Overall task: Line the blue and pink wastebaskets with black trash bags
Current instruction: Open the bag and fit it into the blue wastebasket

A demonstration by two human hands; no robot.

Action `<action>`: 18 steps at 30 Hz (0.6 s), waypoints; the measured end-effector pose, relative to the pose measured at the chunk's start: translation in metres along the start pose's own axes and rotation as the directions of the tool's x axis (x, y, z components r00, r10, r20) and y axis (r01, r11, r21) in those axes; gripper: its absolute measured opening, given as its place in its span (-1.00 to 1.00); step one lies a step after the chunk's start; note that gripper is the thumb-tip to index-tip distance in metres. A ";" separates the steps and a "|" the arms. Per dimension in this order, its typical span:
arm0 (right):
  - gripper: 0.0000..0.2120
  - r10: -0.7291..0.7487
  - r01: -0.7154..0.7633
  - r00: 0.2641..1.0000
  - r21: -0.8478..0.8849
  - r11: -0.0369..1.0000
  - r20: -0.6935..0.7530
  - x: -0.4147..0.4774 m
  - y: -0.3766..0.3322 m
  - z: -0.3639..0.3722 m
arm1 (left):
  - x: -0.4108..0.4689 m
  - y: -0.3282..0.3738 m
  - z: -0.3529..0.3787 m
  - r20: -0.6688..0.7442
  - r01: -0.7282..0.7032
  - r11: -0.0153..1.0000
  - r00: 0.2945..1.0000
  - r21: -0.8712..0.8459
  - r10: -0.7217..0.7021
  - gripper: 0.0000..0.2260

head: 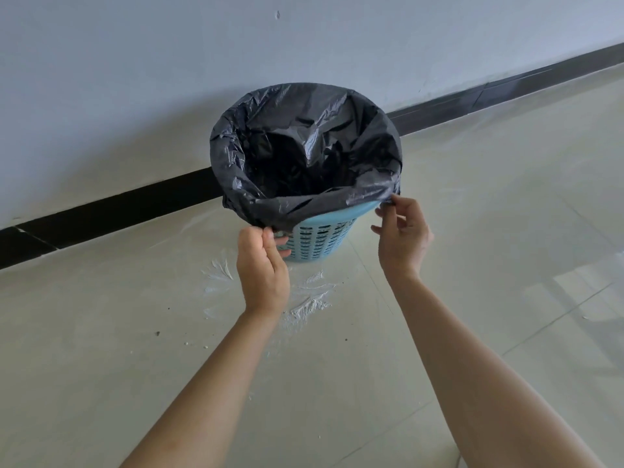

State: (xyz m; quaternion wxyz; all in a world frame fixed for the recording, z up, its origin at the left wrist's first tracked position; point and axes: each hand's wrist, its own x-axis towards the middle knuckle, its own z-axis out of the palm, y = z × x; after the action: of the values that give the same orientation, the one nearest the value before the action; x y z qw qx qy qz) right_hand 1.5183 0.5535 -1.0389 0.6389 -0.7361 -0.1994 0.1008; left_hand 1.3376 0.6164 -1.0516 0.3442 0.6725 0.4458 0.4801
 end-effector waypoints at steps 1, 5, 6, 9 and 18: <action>-0.78 0.024 -0.022 0.998 -0.038 0.999 0.060 0.001 0.001 0.000 | 0.002 -0.002 -0.002 0.025 0.009 0.999 1.000 0.032 -0.010 -0.87; -0.78 0.185 -0.177 0.979 -0.086 0.980 0.088 0.017 -0.006 0.002 | 0.016 -0.001 -0.006 0.008 0.223 0.975 0.975 0.020 -0.223 -0.88; -0.75 0.222 -0.221 0.971 -0.029 0.975 0.085 0.019 -0.008 0.000 | 0.017 -0.001 -0.008 -0.030 0.234 0.972 0.972 0.026 -0.233 -0.84; -0.62 0.327 -0.330 0.944 0.145 0.933 0.045 0.018 -0.019 0.001 | 0.019 0.005 -0.014 -0.187 0.200 0.980 0.963 0.009 -0.194 -0.66; -0.54 -0.220 0.287 0.953 -0.393 0.874 0.207 0.045 -0.080 0.014 | 0.072 0.022 -0.032 0.266 -0.594 0.667 0.802 0.449 0.535 -0.56</action>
State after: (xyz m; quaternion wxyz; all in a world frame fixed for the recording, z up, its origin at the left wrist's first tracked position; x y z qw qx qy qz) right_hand 1.5403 0.5932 -0.9580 0.4561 -0.8131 -0.3605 0.0282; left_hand 1.3235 0.6767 -0.9975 0.0115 0.8691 0.3061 0.3883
